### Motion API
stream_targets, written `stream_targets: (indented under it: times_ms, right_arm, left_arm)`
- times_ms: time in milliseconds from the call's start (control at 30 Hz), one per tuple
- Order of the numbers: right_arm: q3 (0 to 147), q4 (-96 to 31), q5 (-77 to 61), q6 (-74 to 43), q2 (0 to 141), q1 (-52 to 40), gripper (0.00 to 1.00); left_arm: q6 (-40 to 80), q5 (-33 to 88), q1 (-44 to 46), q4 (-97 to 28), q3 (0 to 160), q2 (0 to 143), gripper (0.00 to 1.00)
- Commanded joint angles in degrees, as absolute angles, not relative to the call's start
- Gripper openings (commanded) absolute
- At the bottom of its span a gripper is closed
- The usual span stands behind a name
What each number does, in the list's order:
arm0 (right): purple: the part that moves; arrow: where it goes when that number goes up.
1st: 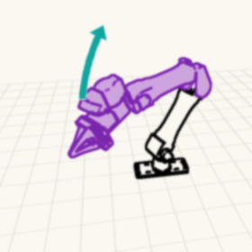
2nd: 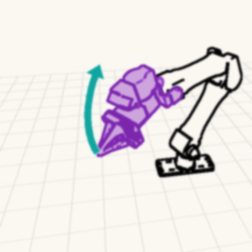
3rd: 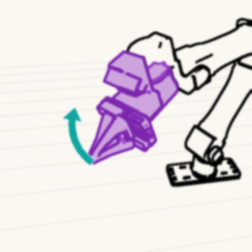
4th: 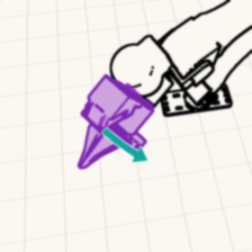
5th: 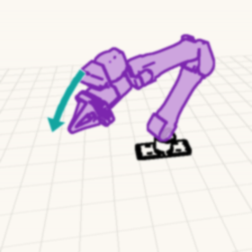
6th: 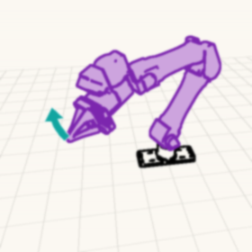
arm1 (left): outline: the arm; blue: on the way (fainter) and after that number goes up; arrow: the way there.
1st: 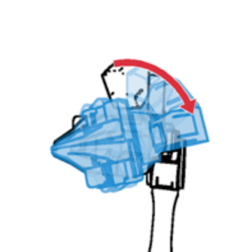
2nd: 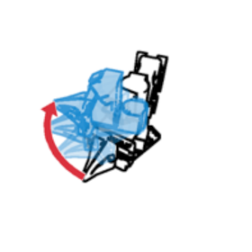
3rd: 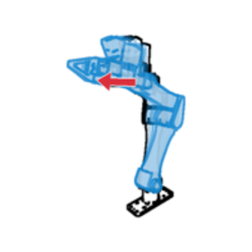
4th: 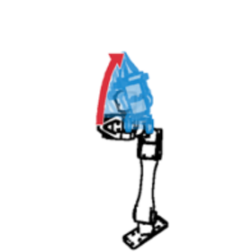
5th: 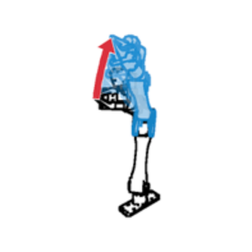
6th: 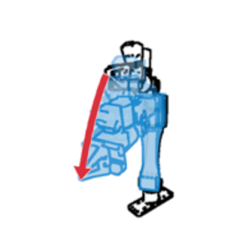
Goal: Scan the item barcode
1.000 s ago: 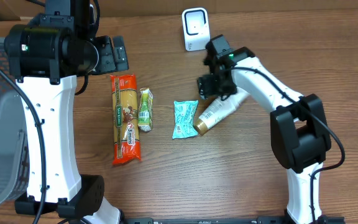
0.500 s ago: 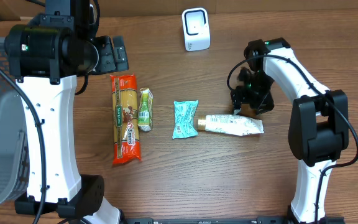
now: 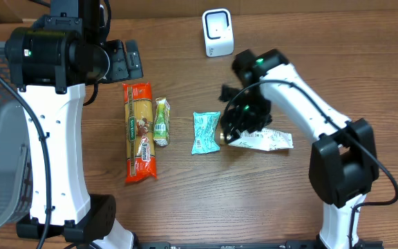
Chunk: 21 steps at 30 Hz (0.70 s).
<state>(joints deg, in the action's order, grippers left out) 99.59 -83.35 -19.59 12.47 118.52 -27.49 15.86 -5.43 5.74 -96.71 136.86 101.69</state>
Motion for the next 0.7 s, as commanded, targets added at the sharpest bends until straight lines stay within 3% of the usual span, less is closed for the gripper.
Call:
stream_targets:
  times_ms: [0, 500, 667]
  right_arm:
    - [98.89, -83.11, -20.25, 13.58, 117.34, -30.0, 0.81]
    - [87.94, -68.27, -19.53, 15.33, 117.56, -34.61, 0.82]
    - [87.33, -63.59, -11.75, 8.34, 117.56, -33.45, 0.82]
  left_arm:
    - [14.79, -5.98, 5.69, -96.79, 136.97, 101.91, 1.0]
    - [14.79, -5.98, 5.69, -96.79, 136.97, 101.91, 1.0]
    - [14.79, -5.98, 5.69, -96.79, 136.97, 101.91, 1.0]
